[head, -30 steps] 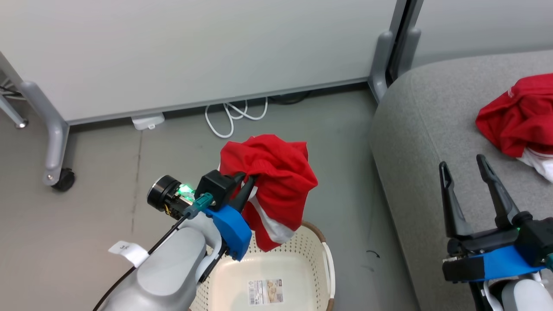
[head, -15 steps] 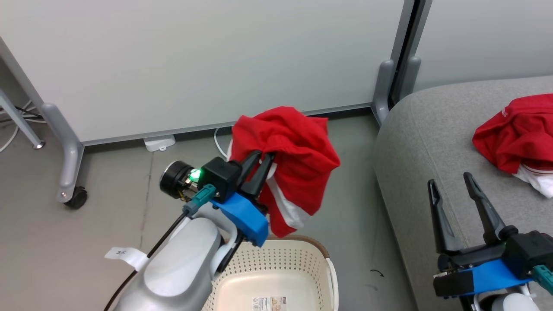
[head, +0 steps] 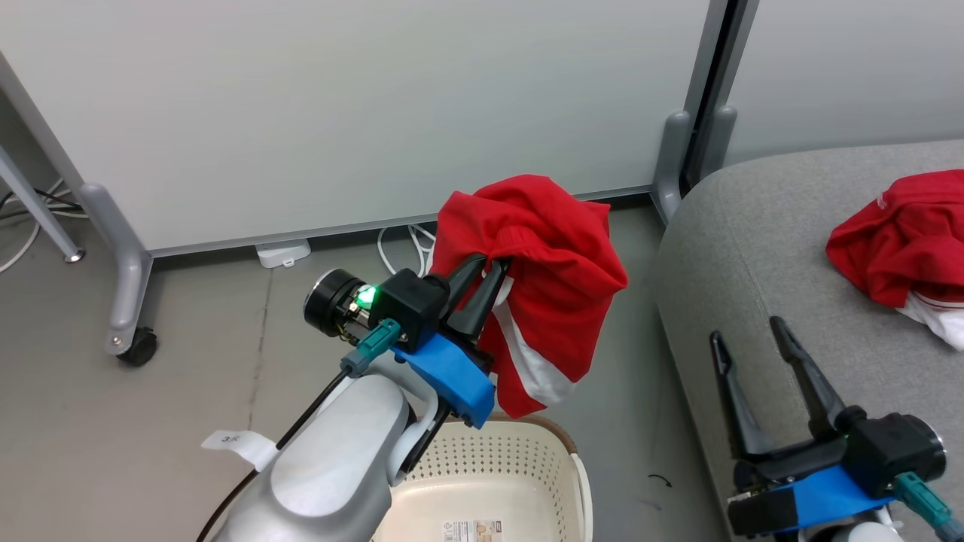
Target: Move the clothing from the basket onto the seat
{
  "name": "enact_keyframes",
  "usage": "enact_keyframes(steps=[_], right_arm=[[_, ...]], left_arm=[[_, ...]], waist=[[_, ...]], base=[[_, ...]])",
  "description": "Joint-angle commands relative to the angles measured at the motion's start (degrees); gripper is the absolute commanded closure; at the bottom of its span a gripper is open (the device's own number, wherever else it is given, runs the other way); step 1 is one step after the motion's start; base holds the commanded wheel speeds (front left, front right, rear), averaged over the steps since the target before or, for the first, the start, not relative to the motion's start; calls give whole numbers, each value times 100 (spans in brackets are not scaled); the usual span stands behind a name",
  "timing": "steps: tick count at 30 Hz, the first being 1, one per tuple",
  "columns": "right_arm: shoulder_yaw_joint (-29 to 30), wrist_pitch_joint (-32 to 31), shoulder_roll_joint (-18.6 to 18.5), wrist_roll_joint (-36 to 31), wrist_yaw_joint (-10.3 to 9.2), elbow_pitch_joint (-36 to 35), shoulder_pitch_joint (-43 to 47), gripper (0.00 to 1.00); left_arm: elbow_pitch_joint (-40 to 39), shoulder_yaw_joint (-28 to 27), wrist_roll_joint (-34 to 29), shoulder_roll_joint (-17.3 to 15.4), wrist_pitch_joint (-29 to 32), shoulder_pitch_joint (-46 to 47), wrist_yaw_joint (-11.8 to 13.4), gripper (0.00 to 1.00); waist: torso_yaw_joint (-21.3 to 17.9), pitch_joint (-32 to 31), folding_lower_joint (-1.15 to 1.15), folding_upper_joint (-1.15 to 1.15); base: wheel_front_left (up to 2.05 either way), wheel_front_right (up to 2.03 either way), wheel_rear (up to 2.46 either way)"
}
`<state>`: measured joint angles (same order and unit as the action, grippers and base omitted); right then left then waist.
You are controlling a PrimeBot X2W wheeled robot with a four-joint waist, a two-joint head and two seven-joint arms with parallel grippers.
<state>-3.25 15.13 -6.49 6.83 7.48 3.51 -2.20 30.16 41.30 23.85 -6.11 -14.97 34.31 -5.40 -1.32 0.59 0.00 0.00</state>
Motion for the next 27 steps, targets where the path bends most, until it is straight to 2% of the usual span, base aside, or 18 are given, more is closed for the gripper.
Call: enact_keyframes(steps=[1,13,21,27], right_arm=[[-110,2,-25,81,3,-6,8,0],[-1168,2,-199,247,3,164,-620,0],[-1565,1,-252,356,2,957,-1221,0],[-1769,2,-157,475,3,1479,-1611,0]], left_arm=[[-27,6,-15,5,-4,111,22,100],[-34,129,-43,43,-10,225,34,100],[-34,261,-74,117,-16,302,25,100],[-42,371,-74,185,-22,339,17,100]], waist=[[12,10,0,0],[105,118,0,0],[207,197,0,0],[286,247,0,0]], base=[[0,0,0],[0,0,0],[0,0,0],[0,0,0]])
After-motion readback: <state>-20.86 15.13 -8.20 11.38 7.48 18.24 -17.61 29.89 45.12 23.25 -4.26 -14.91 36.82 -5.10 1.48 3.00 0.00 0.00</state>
